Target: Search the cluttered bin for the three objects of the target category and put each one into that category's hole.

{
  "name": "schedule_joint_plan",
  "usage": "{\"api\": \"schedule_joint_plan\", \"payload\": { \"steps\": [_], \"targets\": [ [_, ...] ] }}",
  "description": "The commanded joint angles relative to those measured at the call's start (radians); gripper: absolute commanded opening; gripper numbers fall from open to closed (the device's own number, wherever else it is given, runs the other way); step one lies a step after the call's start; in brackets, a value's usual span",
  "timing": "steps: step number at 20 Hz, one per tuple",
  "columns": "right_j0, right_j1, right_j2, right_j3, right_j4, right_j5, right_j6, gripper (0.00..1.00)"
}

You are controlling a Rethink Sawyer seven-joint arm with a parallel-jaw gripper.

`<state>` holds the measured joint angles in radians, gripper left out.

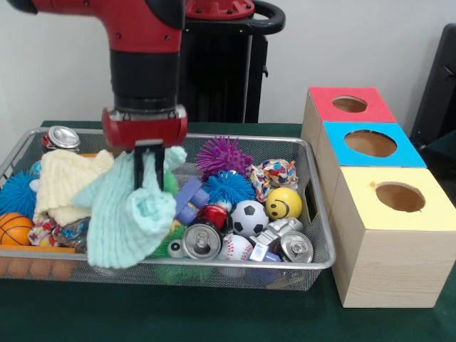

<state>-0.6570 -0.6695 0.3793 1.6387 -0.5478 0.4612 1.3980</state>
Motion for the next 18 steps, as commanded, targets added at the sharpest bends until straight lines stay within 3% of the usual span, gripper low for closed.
{"api": "schedule_joint_plan", "payload": {
  "steps": [1, 7, 18],
  "targets": [
    [0.057, -0.214, -0.048, 0.159, 0.089, 0.181, 0.111, 0.00],
    [0.113, -0.275, -0.099, 0.220, 0.096, 0.146, 0.166, 0.00],
    [0.180, -0.230, -0.165, 0.250, 0.097, 0.042, 0.221, 0.00]
  ]
}}
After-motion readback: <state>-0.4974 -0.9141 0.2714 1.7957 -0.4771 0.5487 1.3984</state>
